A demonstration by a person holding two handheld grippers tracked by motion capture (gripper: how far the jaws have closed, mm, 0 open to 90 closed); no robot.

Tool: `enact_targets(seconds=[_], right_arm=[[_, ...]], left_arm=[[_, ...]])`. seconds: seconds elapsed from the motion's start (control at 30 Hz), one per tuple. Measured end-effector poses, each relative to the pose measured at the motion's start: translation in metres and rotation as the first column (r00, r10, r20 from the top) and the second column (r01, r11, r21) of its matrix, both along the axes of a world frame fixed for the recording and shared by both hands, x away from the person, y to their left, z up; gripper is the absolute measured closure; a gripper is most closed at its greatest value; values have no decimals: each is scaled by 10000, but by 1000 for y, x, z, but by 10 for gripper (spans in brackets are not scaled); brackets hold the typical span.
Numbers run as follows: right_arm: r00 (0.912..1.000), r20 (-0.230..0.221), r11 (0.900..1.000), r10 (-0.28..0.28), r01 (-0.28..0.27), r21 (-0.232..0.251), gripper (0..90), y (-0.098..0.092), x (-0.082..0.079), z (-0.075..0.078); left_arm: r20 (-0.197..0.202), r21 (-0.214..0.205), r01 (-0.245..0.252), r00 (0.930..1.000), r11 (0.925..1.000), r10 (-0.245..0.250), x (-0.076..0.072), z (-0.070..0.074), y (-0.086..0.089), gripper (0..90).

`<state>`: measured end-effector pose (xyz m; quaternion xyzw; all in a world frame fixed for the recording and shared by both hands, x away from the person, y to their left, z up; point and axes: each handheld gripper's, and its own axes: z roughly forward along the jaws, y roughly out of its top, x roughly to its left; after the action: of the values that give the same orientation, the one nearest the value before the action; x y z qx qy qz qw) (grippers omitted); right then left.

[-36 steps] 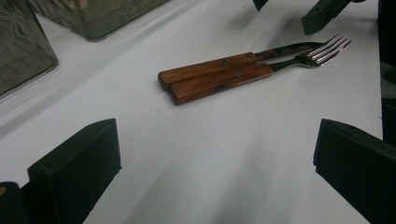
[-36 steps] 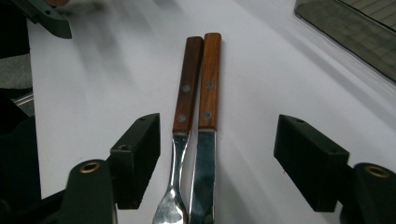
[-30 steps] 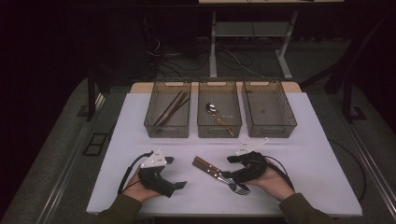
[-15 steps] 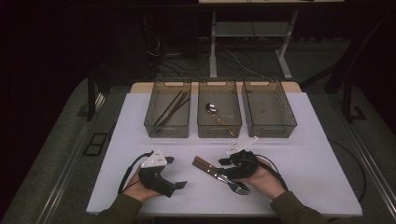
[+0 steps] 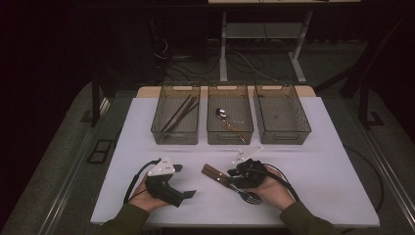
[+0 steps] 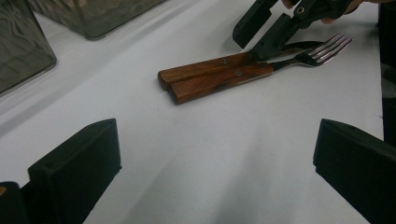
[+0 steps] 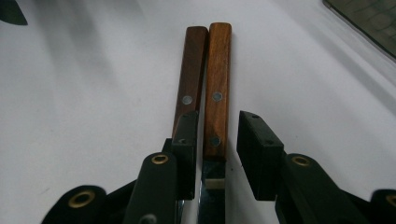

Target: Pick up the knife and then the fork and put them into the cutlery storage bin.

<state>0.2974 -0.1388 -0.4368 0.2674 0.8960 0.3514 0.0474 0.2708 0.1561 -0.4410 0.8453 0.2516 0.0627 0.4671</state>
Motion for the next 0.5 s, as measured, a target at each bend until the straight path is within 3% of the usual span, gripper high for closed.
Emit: enact_targets(seconds=[0.5], right_arm=[[10000, 80, 9997, 29, -27, -247, 711, 1, 0, -4]], left_arm=[[3, 13, -16, 10000, 10000, 16, 0, 0, 0, 0]])
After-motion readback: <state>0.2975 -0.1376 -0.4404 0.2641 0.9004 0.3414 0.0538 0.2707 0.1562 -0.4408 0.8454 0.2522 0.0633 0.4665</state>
